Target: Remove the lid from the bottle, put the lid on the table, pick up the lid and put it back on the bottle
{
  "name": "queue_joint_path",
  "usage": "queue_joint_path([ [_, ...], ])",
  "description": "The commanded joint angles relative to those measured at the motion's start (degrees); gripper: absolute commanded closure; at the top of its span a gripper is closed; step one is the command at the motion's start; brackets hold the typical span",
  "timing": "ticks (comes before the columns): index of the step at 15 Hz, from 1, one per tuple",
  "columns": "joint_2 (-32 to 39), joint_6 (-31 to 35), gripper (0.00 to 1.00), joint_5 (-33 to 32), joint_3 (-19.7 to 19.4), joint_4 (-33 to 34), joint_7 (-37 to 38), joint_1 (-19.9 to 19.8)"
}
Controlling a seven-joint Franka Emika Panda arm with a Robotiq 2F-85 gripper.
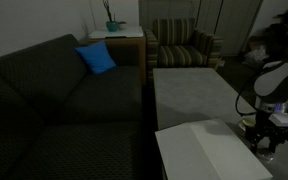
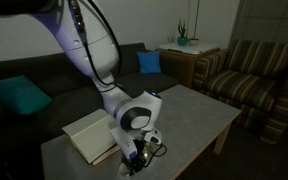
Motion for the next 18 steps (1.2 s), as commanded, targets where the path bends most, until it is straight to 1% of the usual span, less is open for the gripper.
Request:
queue_joint_path([
  [1,1.6,0.6,0.56,0.5,0.6,1.7,-0.1,0.0],
  [7,-2.6,3.0,0.56,-0.2,-1.2,-4.0,4.3,3.2],
  [13,-6.7,6.6,0.56,-0.6,-4.5,-10.7,10.3,7.9],
  [18,-10.4,7.9,0.56,-1.1,-7.0,-15.8,12.9,11.0],
])
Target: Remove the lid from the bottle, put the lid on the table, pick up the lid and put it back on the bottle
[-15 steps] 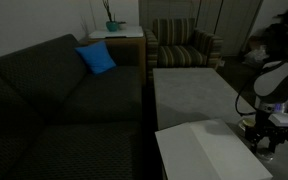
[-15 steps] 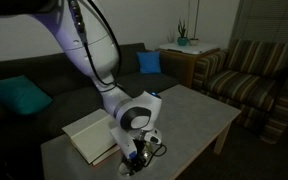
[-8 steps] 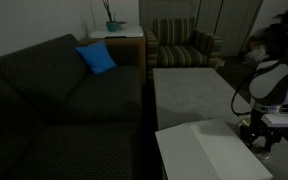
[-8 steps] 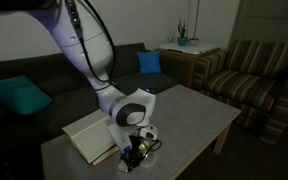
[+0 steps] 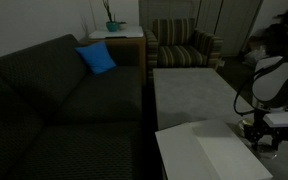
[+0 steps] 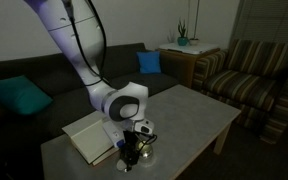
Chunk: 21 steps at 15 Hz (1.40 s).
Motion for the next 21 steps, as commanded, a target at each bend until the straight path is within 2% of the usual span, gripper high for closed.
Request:
queue_joint_path([
  [1,-4.8,2.1,0.56,-1.1,-1.9,-6.7,2.0,2.2],
  [4,-6.4,5.8,0.56,-1.1,-2.8,-9.2,2.9,3.1],
  [8,-8.8,14.7,0.56,-0.2,-3.6,-13.6,4.5,3.6],
  [11,-10.7,19.8,0.56,0.6,-3.1,-16.7,3.9,2.5],
  [17,-13.5,26.6,0.56,2.3,1.2,-19.2,1.0,-2.4],
  [21,-13.0,24.8,0.56,2.3,5.8,-16.3,-2.2,-8.3],
])
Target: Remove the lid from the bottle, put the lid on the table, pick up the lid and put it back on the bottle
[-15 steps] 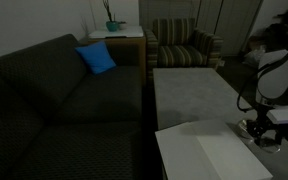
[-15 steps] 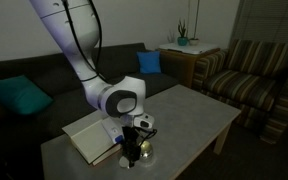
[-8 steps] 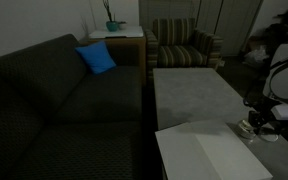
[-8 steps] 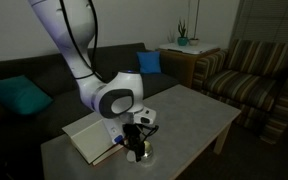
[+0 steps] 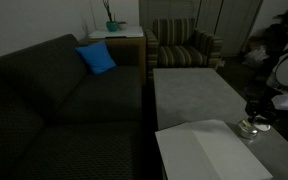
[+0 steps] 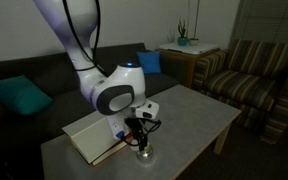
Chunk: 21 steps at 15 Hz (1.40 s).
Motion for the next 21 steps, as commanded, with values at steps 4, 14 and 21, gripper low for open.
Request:
queue_joint_path([
  [4,-2.0,-5.6,0.56,0.8,3.3,0.1,-4.4,-4.8],
  [14,-0.1,-6.2,0.56,0.8,2.4,2.1,-4.3,-3.6],
  [21,1.1,-14.2,0.56,-1.4,2.5,7.4,-8.6,-4.5],
])
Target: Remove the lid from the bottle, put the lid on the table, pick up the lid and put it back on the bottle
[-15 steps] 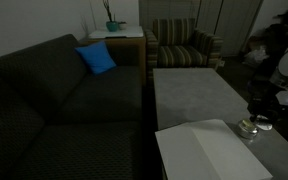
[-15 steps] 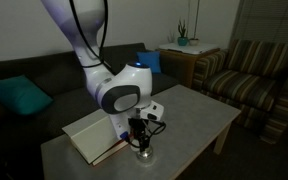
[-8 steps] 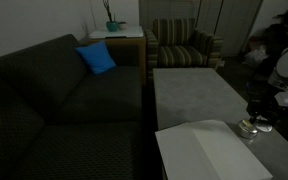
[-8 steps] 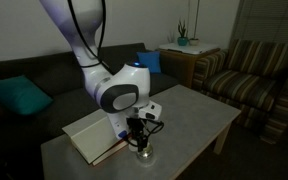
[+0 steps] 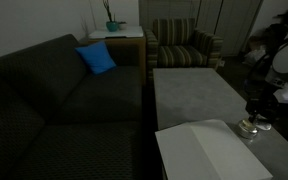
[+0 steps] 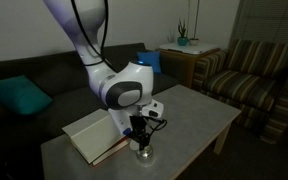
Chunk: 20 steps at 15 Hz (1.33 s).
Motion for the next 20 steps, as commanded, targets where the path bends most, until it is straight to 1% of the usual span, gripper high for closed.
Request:
queue_joint_path([
  [1,1.2,-6.6,0.56,-1.1,-0.1,4.3,-4.0,-0.9],
  [4,1.5,-12.2,0.56,-1.9,-0.7,7.2,-6.2,-1.3],
  [7,2.5,-15.8,0.56,-2.6,-1.4,10.6,-8.2,-2.1],
  [11,7.2,-16.7,0.56,-1.0,-0.3,17.2,-9.2,-4.4],
  [15,12.6,-18.1,0.56,-0.4,0.8,23.5,-9.2,-5.9],
  [18,14.2,-18.6,0.56,-0.1,1.4,26.0,-9.2,-6.4],
  [20,12.7,-17.8,0.56,0.2,1.3,24.7,-8.7,-6.4],
])
